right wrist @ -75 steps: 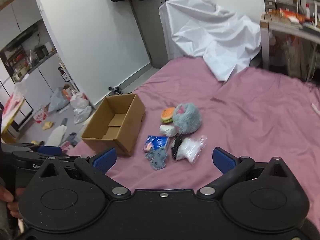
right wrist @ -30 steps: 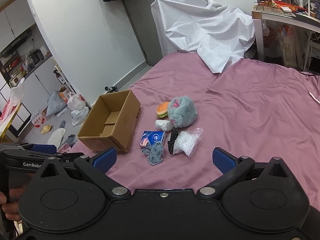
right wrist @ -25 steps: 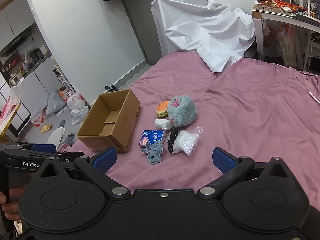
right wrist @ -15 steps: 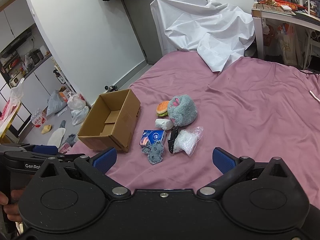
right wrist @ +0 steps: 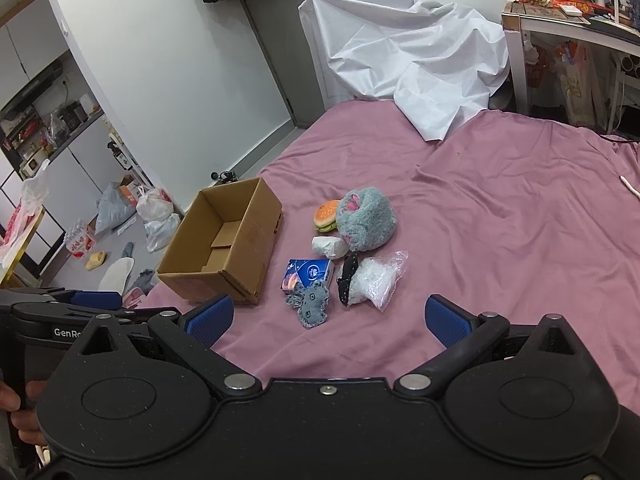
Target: Organize soft objects
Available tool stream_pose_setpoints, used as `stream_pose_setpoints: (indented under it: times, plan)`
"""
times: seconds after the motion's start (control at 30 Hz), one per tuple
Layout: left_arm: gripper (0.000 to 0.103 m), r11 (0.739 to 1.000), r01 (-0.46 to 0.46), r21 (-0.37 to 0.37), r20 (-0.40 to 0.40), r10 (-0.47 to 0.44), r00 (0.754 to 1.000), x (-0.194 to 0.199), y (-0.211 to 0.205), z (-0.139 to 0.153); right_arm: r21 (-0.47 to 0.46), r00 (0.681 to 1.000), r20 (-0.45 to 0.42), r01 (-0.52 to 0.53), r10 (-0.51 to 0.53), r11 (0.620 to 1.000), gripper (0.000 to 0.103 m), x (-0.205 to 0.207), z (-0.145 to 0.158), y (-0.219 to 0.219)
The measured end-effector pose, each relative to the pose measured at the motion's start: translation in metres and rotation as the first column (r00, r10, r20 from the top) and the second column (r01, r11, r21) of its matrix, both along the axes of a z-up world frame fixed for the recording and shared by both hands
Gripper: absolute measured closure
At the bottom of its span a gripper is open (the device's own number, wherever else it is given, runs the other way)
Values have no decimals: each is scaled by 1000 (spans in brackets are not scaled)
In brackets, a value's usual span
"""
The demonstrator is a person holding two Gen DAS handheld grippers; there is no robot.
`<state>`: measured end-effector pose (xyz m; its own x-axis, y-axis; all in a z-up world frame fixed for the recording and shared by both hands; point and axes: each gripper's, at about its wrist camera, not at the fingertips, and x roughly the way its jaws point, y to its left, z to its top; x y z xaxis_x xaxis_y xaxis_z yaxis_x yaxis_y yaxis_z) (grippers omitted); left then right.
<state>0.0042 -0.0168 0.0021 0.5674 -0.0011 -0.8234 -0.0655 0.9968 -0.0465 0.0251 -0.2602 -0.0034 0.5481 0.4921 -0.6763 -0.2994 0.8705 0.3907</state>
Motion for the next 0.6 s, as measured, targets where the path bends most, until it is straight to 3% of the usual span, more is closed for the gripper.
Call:
stream_pose_setpoints:
  times: [0.6]
  plan:
    - [1, 999, -24, -22, -21, 23, 1000, 19, -1, -17, 31, 1000, -3, 22, -22, 999, 0, 15, -5, -6]
